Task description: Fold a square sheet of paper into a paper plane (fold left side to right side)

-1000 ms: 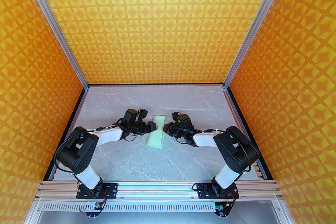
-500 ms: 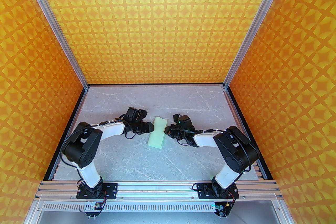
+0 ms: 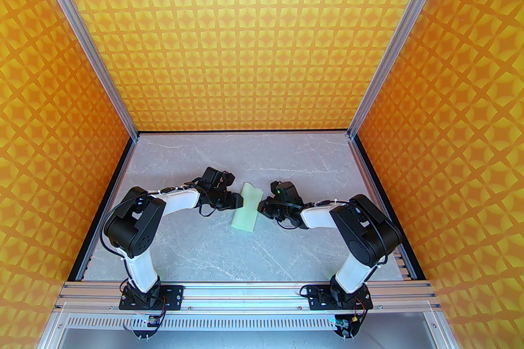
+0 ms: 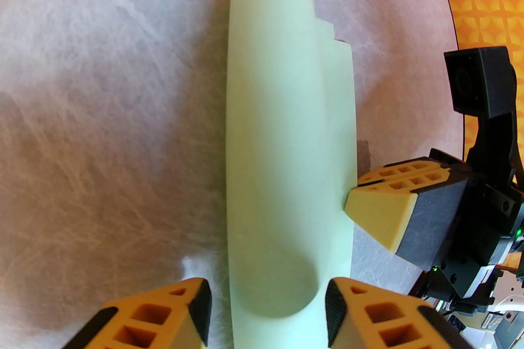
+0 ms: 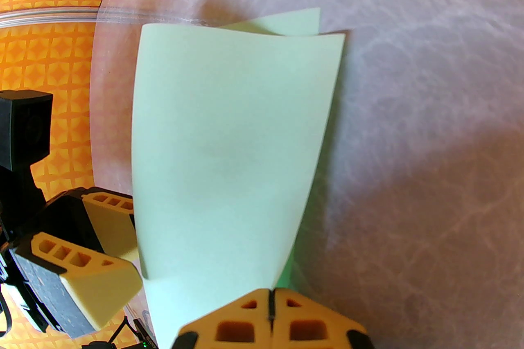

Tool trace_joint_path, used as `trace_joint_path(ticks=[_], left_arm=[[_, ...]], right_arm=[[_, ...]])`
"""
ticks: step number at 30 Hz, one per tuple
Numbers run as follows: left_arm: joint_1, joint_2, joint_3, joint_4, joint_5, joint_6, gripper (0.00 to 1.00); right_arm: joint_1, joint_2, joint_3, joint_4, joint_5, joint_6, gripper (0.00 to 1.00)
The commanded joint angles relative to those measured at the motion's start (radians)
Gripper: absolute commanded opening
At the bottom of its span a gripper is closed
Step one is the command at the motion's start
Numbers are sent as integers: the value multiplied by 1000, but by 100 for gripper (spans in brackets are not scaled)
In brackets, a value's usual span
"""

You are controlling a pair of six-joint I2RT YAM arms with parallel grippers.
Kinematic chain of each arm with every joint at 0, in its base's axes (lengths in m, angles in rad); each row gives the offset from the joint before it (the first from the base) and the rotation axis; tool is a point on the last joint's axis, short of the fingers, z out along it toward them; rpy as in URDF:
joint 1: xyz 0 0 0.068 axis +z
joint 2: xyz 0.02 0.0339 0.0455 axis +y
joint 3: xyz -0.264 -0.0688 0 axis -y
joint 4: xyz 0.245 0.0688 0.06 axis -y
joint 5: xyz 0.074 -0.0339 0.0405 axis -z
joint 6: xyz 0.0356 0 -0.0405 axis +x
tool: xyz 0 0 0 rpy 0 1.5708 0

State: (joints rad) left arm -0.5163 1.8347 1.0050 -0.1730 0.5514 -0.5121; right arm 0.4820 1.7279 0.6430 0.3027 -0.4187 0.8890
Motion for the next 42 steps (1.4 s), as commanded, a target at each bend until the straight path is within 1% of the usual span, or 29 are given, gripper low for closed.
trace_joint_path(ticks=[1,10,16,17,20,22,24,27,32,38,42], left_arm=[[-8,27,29,-23,-8,30,51],[-26,50,38,-36,-17,50,51],[-30,54,28,-41,-51,44,49],[-30,53,26,-41,-56,41,48],[-31,58,25,-44,-76,24,46],[-34,60,22,-42,-91,10,46],[-39,63,19,-43,-110,-3,46],[-45,68,19,-49,-130,-18,46],[-49,65,7,-38,-140,-35,46],[-56,76,15,-57,-144,-28,46],[-63,77,19,-61,-145,-17,46]], right_arm=[[-3,14,21,-18,16,-22,0],[-3,22,35,-26,11,-29,0],[-3,29,45,-36,9,-37,0],[-3,28,46,-38,10,-38,3],[-3,20,52,-53,11,-43,19],[-3,4,50,-62,16,-47,21],[-5,-23,49,-83,30,-53,29],[-8,-69,40,-112,60,-62,34],[-15,-143,22,-158,113,-75,35],[-17,-236,7,-232,229,-81,35],[-17,-279,7,-270,276,-94,33]])
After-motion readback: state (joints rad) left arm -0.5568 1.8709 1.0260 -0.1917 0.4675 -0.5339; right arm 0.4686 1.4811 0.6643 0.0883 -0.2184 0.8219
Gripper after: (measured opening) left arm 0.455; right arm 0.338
